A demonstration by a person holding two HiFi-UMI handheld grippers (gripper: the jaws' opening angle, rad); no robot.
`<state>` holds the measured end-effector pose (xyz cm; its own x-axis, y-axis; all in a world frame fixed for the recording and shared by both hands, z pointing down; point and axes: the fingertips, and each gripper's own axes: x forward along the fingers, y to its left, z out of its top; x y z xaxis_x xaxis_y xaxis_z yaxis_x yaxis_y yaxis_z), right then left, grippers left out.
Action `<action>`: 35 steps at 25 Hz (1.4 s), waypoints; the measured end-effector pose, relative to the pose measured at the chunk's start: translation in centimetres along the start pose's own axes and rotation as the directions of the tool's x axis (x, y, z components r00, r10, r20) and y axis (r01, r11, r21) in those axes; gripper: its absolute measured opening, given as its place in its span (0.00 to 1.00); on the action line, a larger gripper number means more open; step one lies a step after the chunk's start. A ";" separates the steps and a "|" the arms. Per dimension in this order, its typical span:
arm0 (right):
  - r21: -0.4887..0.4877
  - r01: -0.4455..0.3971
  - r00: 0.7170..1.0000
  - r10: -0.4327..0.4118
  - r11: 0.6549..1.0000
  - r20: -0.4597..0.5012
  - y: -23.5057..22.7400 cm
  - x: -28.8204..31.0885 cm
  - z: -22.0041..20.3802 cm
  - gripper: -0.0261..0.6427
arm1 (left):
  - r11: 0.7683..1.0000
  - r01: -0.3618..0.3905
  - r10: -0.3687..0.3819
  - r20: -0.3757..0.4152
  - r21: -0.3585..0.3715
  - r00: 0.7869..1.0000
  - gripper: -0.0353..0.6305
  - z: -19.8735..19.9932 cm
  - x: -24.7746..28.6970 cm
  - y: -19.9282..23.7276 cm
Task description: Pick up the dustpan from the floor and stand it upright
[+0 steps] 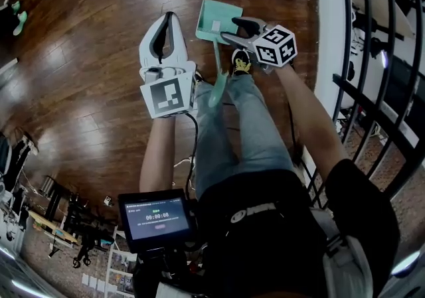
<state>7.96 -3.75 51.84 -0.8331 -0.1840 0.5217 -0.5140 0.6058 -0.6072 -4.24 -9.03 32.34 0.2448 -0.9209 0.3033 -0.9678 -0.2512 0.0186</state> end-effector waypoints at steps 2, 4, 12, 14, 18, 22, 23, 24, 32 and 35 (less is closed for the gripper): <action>-0.158 0.098 0.985 -0.073 0.983 0.159 0.9 -1.8 3.3 0.32 | 1.000 0.001 -0.001 -0.003 -0.003 1.000 0.08 -0.2 -0.3 0.0; -0.244 0.182 0.962 -0.120 0.953 0.247 2.0 -3.1 5.1 0.04 | 1.000 -0.002 0.002 -0.012 0.000 1.000 0.08 -0.3 -0.6 0.2; -0.346 0.232 0.940 -0.118 0.909 0.321 9.7 -5.8 7.6 0.04 | 0.996 -0.014 0.012 -0.030 -0.084 0.999 0.08 0.8 -6.0 1.3; -0.374 0.239 0.931 -0.102 0.896 0.351 12.3 -6.4 9.6 0.04 | 0.995 -0.014 0.012 -0.026 -0.098 1.000 0.08 2.3 -7.9 1.3; -0.498 0.207 0.927 -0.005 0.842 0.376 14.9 -5.6 13.8 0.04 | 0.997 -0.044 0.044 -0.003 -0.062 0.999 0.08 4.4 -7.9 1.7; -0.589 0.195 0.888 0.114 0.784 0.446 15.3 -6.6 22.0 0.04 | 0.997 -0.074 0.077 0.120 -0.023 0.990 0.08 10.8 -3.7 2.0; -0.589 0.197 0.877 0.127 0.784 0.463 15.7 -7.2 23.3 0.04 | 0.998 -0.065 0.063 0.158 0.006 0.985 0.08 12.0 -3.3 1.7; -0.582 0.199 0.870 0.132 0.789 0.476 16.0 -7.8 24.0 0.04 | 0.998 -0.052 0.047 0.178 0.023 0.983 0.08 12.8 -3.3 1.2; -0.593 0.138 0.885 0.170 0.794 0.433 15.9 -6.1 21.9 0.04 | 0.998 -0.010 -0.001 0.167 0.069 0.986 0.08 12.3 -2.0 -1.1; -0.582 0.134 0.885 0.167 0.802 0.434 16.5 -5.6 22.2 0.04 | 0.998 -0.022 0.012 0.171 0.053 0.985 0.08 12.4 -2.1 -0.4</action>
<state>-0.37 -9.88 25.60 -0.9120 -0.3977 0.1002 -0.4051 0.9118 -0.0679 -3.64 -10.64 19.90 0.2394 -0.9613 0.1360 -0.9684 -0.2466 -0.0384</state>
